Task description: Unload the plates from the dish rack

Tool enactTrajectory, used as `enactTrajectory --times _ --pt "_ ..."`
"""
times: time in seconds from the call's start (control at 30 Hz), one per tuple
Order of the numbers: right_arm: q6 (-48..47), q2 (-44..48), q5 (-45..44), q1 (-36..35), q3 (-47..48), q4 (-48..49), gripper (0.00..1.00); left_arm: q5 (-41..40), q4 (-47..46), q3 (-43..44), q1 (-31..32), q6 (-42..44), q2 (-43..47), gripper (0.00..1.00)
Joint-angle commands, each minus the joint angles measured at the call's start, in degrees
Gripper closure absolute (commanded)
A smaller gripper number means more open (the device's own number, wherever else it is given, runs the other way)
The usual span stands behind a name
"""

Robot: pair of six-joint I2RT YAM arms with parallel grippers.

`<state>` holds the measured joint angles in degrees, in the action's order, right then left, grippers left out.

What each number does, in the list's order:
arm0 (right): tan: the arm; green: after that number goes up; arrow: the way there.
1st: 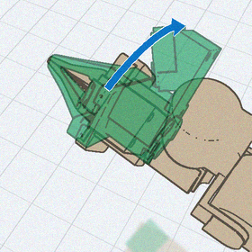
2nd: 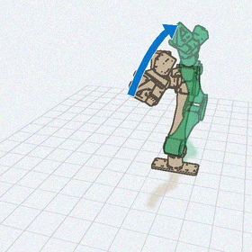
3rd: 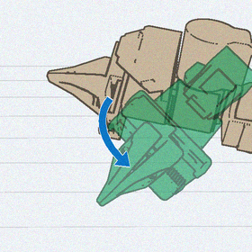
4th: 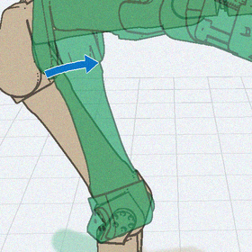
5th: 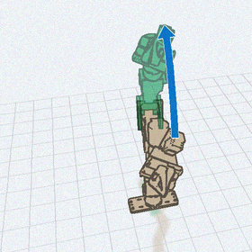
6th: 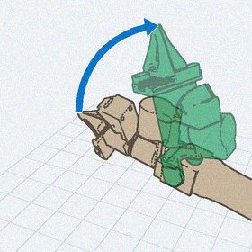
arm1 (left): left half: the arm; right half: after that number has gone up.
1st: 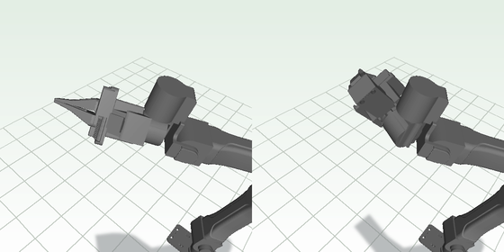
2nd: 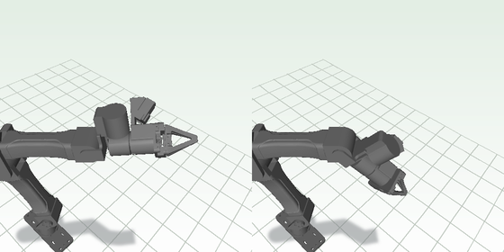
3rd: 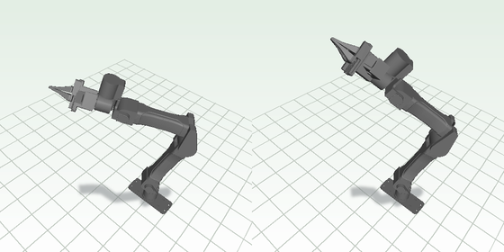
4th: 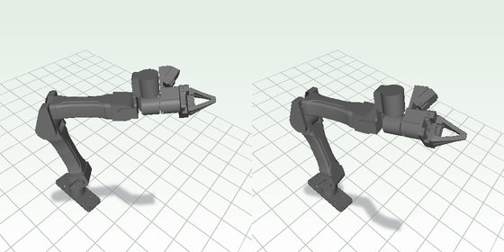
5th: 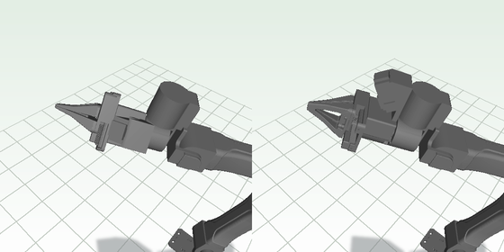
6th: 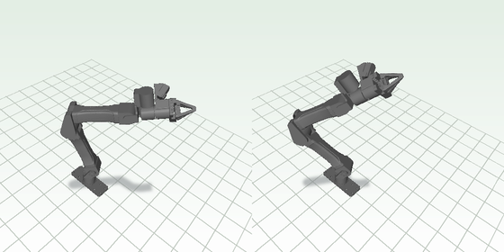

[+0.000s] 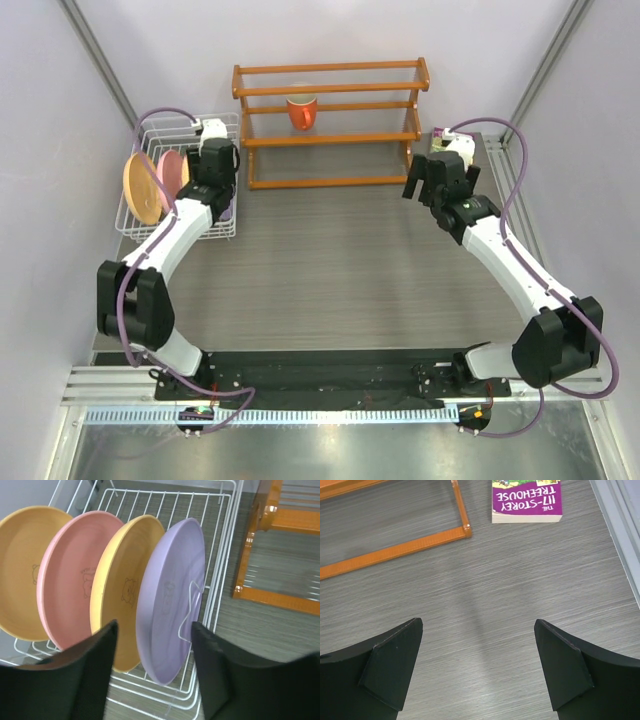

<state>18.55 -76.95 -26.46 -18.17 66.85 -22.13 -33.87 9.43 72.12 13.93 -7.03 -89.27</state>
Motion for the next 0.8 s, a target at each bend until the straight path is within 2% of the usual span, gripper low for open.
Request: enactTrajectory --times 0.0,0.13,0.17,0.3,0.33,0.37,0.43,0.57,0.77 --pt "-0.2 -0.2 0.0 1.4 0.6 2.1 0.00 -5.8 -2.8 3.5 0.5 1.2 -3.6 0.46" --pt "-0.2 -0.2 0.6 2.4 0.1 2.1 0.00 -9.4 -2.6 4.3 0.7 1.0 -6.3 0.50" --pt "-0.2 -0.1 0.7 2.6 0.0 2.1 0.00 -10.3 -2.1 4.4 0.6 0.5 -6.8 0.56" --pt "0.0 0.0 1.4 3.9 -0.5 2.1 0.00 -11.1 -2.1 4.5 0.6 0.3 -8.0 0.66" --pt "0.2 0.0 1.6 4.2 -0.6 2.1 0.00 -11.3 -1.9 4.6 0.7 0.3 -8.2 0.75" --pt "0.3 -0.1 2.0 4.4 -0.6 2.1 0.00 -11.3 -1.8 4.9 0.6 0.3 -8.5 0.90" --pt "0.6 -0.2 2.6 5.0 -0.8 2.1 0.00 -11.7 -0.6 5.6 0.8 0.2 -8.7 1.00" --pt "1.1 -0.4 3.3 5.3 -1.0 2.0 0.00 -14.5 -0.8 6.4 1.9 1.7 -7.6 1.00" --pt "1.1 -0.4 4.5 5.4 -1.1 2.0 0.00 -21.6 -4.1 8.7 4.6 9.7 -6.7 1.00"
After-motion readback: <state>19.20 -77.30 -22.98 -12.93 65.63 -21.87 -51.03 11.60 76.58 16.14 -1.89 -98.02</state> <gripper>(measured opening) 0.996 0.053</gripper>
